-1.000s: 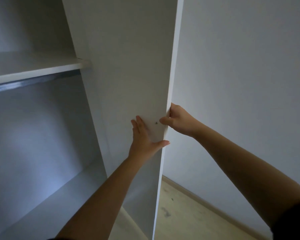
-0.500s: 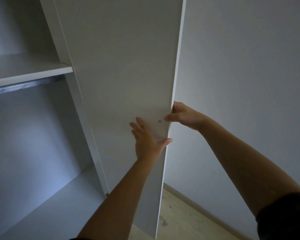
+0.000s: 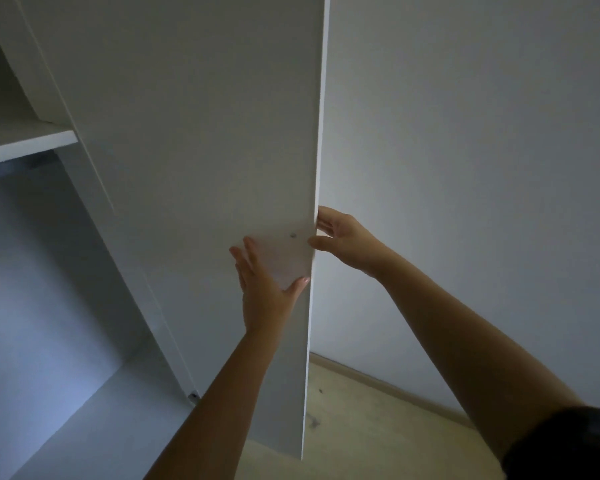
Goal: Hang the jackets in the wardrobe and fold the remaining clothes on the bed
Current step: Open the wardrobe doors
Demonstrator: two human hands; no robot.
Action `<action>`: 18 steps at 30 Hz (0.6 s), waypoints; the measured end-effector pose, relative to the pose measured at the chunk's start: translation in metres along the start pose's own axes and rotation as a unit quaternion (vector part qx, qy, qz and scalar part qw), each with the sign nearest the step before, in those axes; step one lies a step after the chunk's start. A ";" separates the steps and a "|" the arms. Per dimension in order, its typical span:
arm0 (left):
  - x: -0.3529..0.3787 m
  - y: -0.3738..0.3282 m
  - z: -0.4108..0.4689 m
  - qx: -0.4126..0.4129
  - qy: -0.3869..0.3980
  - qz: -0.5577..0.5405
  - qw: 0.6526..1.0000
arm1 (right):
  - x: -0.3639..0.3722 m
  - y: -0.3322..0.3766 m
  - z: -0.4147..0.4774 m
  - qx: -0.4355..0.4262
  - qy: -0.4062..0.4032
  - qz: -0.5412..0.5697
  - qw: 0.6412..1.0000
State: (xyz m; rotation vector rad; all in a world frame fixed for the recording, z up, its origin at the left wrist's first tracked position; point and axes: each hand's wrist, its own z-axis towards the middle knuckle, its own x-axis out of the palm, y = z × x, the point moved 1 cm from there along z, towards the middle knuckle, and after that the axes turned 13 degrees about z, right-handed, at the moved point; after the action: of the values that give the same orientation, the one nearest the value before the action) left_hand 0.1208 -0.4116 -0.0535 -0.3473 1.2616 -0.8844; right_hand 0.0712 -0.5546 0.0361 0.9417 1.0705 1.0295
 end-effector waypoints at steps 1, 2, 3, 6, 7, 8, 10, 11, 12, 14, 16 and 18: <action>-0.001 0.005 -0.002 0.010 0.007 -0.012 1.000 | 0.001 -0.006 -0.009 0.005 -0.021 0.003 1.000; -0.001 0.011 -0.005 0.021 0.014 -0.023 0.999 | 0.001 -0.013 -0.019 0.017 -0.047 -0.002 0.999; 0.000 0.016 -0.009 0.031 0.021 -0.031 0.999 | 0.003 -0.020 -0.030 0.030 -0.075 -0.011 0.997; 0.004 0.031 -0.028 0.057 0.058 -0.056 0.995 | 0.012 -0.046 -0.064 0.062 -0.143 -0.018 0.988; 0.006 0.035 -0.036 0.067 0.073 -0.058 0.993 | 0.017 -0.054 -0.077 0.070 -0.161 -0.019 0.984; 0.007 0.037 -0.045 0.080 0.083 -0.059 0.992 | 0.021 -0.062 -0.090 0.079 -0.178 -0.022 0.981; 0.008 0.038 -0.064 0.121 0.095 -0.064 0.986 | 0.026 -0.077 -0.119 0.101 -0.214 -0.016 0.971; 0.010 0.037 -0.073 0.144 0.103 -0.071 0.982 | 0.028 -0.084 -0.136 0.112 -0.234 -0.013 0.966; 0.013 0.034 -0.084 0.164 0.117 -0.079 0.976 | 0.028 -0.089 -0.153 0.120 -0.255 -0.012 0.959; 0.022 0.020 -0.107 0.189 0.152 -0.092 0.966 | 0.020 -0.096 -0.191 0.134 -0.295 -0.011 0.946; 0.034 0.005 -0.128 0.205 0.181 -0.107 0.956 | 0.008 -0.102 -0.228 0.137 -0.341 -0.002 0.930; 0.057 -0.027 -0.161 0.229 0.212 -0.129 0.941 | -0.017 -0.105 -0.281 0.139 -0.400 0.006 0.906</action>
State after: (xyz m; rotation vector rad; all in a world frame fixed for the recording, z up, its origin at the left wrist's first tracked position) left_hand -0.0355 -0.4340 -0.1233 0.0606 1.3671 -1.5022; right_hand -0.1846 -0.5685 -0.1213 1.4352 0.5118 0.4051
